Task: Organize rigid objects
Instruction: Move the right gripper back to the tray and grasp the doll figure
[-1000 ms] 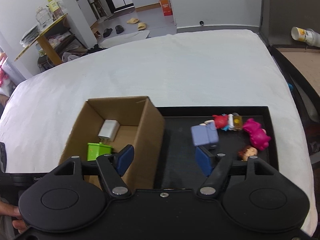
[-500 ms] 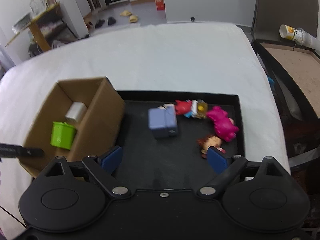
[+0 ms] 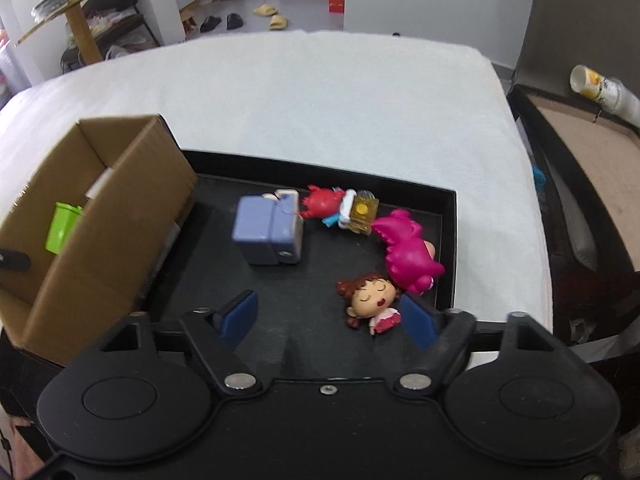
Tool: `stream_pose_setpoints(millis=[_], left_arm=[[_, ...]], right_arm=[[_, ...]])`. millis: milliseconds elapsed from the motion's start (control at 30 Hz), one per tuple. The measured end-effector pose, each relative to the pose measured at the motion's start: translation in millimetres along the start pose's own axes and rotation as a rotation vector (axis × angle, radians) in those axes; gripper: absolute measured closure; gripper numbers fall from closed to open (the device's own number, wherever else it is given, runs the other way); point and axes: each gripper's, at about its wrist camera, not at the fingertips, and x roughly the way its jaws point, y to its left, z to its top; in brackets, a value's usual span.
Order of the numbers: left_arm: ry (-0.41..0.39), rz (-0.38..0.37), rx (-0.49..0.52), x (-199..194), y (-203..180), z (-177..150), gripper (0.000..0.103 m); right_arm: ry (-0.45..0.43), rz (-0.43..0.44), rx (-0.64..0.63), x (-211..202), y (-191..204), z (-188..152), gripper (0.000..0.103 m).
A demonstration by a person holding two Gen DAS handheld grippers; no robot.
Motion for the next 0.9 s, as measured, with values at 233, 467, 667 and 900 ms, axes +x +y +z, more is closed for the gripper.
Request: stream_pose_setpoints(millis=[233,467,667,900], left_arm=[[0.004,0.005,0.003,2,-1,0,0.082],[0.004,0.006,0.004,3,0,1,0.082],[-0.004,0.001,0.01,3,0,-1,0.082],[-0.02,0.0,0.024,1,-1,-3,0.082]], right_arm=[[0.053,-0.027,0.007,27,-14,-1,0.043],[0.074,-0.05,-0.025,40,-14,2,0.044],[0.122,-0.074,-0.058,48,-9,4,0.068],[0.1,-0.022,-0.047,27,0,3,0.068]])
